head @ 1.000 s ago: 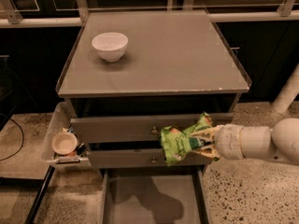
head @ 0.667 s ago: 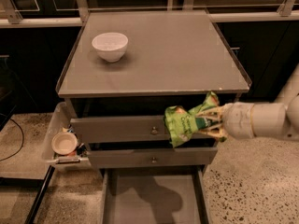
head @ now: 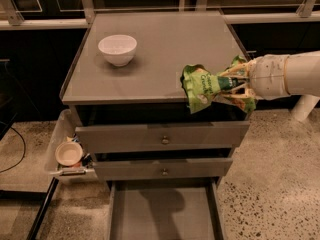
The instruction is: Pick green rice chip bag from bottom drawer and place on counter
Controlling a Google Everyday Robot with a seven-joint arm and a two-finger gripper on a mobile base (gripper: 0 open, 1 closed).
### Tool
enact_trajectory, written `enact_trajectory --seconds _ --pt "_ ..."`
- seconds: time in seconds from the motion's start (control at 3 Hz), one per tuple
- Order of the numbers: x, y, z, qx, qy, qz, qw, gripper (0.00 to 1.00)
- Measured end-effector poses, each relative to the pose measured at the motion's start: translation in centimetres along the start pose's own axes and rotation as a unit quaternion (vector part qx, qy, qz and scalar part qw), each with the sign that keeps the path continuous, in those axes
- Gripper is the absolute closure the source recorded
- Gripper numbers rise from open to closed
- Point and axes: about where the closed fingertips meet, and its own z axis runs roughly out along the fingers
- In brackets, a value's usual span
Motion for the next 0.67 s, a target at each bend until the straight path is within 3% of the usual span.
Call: enact_trajectory --seconds 0.33,0.67 --pt "0.0 0.0 0.0 0.000 0.000 0.000 1.0000 1.00" --pt "0.8 -2.2 1.2 0.004 -0.007 -0.004 1.0000 1.00"
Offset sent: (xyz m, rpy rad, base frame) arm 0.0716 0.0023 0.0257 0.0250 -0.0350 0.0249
